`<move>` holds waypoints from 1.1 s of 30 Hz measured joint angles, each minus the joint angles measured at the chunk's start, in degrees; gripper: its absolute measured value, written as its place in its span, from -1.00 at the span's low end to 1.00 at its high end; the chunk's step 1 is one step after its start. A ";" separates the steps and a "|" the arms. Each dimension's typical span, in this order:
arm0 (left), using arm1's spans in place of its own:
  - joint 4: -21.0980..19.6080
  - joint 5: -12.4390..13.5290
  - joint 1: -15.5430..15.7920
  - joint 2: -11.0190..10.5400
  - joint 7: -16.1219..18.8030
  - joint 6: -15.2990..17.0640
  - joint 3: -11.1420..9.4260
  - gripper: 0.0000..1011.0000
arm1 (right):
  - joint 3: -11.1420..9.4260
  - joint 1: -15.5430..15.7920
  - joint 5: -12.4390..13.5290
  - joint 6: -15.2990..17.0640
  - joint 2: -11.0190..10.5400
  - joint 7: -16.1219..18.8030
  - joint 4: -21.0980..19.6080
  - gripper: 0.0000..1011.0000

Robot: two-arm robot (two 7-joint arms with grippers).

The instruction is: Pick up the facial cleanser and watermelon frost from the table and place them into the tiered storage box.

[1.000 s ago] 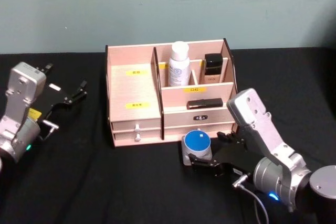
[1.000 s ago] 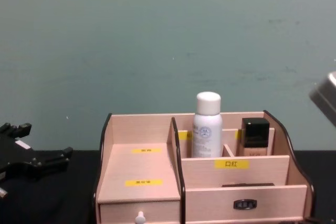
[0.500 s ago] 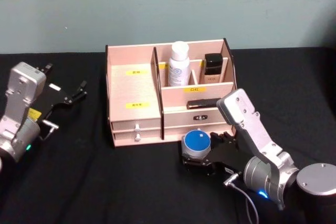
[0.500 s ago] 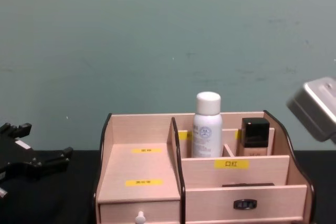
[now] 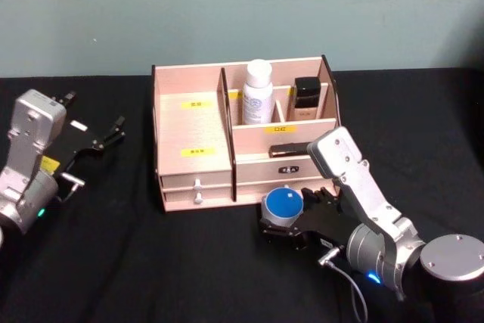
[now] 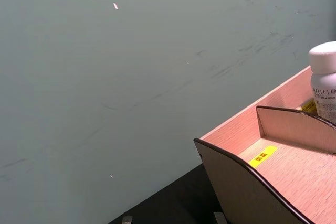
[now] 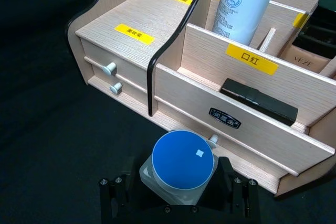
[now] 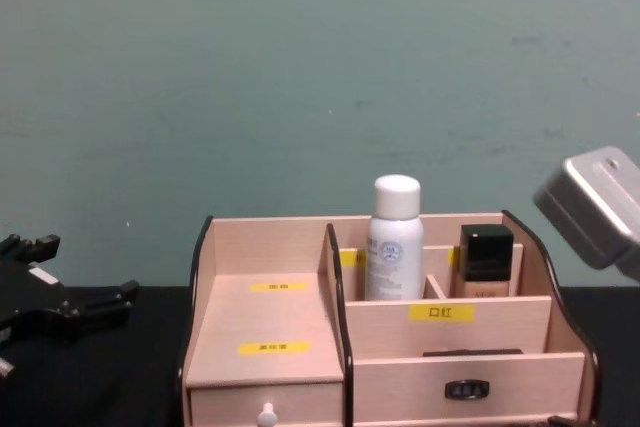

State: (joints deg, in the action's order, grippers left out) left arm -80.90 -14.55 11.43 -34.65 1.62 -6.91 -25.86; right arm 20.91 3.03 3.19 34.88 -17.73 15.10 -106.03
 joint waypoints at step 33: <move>0.00 0.00 0.00 0.00 0.00 0.00 0.00 0.98 | -0.66 0.44 -1.75 -0.10 1.24 0.28 0.38 0.74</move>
State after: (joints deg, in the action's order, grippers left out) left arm -80.90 -14.55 11.43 -34.65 1.62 -6.91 -25.86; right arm 20.25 3.47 1.45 34.78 -16.49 15.38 -105.65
